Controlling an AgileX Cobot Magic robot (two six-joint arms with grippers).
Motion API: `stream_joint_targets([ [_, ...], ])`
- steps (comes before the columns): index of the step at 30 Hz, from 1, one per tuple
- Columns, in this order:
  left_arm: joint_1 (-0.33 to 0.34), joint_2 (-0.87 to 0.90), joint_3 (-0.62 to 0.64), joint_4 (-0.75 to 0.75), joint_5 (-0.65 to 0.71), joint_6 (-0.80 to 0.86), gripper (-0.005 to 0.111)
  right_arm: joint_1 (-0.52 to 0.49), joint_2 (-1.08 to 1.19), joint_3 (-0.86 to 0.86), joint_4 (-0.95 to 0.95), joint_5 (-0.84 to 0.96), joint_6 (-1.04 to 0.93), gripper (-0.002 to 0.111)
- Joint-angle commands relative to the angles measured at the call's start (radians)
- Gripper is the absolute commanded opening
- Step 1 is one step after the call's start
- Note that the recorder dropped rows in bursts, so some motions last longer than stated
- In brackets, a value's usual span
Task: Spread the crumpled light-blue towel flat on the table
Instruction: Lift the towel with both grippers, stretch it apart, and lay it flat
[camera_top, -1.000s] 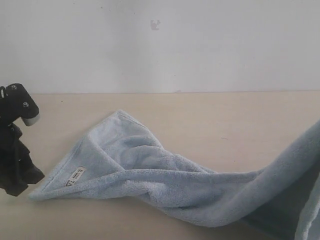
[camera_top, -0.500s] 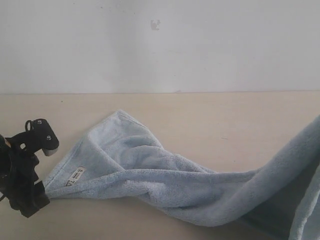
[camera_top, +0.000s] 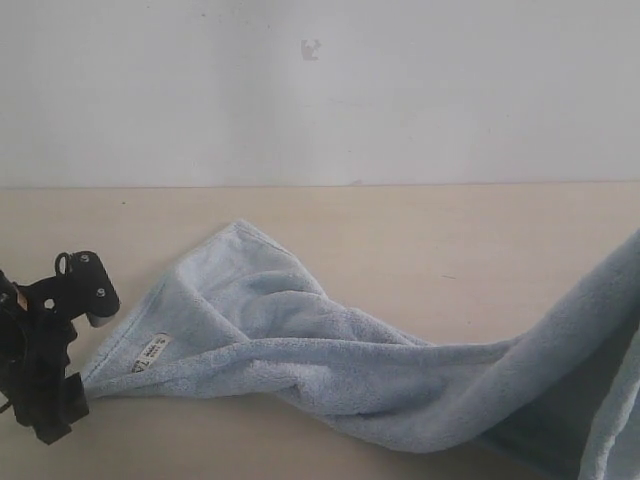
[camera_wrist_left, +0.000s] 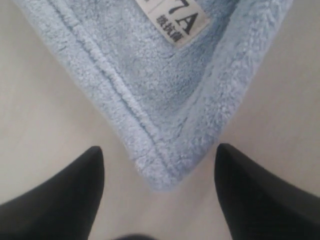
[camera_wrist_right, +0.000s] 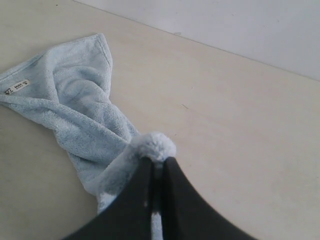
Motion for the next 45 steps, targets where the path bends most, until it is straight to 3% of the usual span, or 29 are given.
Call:
stream_joint_targets([
  [1, -0.009, 0.031, 0.004, 0.003, -0.048, -0.015, 0.061, 0.0, -0.005, 0.001, 0.007, -0.015, -0.006, 0.0],
  [5, -0.009, 0.034, 0.004, 0.003, -0.081, -0.015, 0.051, 0.0, -0.005, 0.001, 0.007, -0.015, -0.006, 0.0],
  [9, -0.009, 0.037, 0.004, 0.003, -0.093, -0.105, 0.014, 0.0, -0.005, 0.001, 0.007, -0.015, -0.006, 0.0],
  [11, -0.009, 0.037, 0.004, 0.007, -0.082, -0.133, 0.004, 0.0, -0.005, 0.001, 0.007, -0.015, -0.006, 0.0],
  [15, -0.009, -0.001, 0.0, 0.074, -0.022, -0.257, 0.004, 0.0, -0.005, 0.001, 0.001, -0.015, -0.014, 0.0],
  [21, -0.009, -0.224, -0.083, 0.451, 0.214, -0.786, 0.004, 0.0, -0.005, 0.001, -0.104, -0.015, 0.027, 0.0],
  [24, -0.009, -0.374, -0.112, 0.601, 0.361, -0.924, 0.004, 0.0, -0.005, 0.001, -0.113, -0.015, 0.038, 0.0],
  [32, -0.009, -0.845, -0.133, 0.589, 0.562, -0.899, 0.004, 0.0, -0.064, 0.001, -0.13, -0.009, 0.048, 0.0],
  [37, -0.009, -1.105, -0.158, 0.472, 0.676, -0.813, 0.004, 0.0, -0.144, -0.001, -0.142, -0.009, 0.075, 0.0],
  [45, -0.022, -1.294, -0.165, 0.327, 0.736, -0.716, 0.004, 0.0, -0.22, -0.174, -0.294, 0.049, 0.202, 0.0],
])
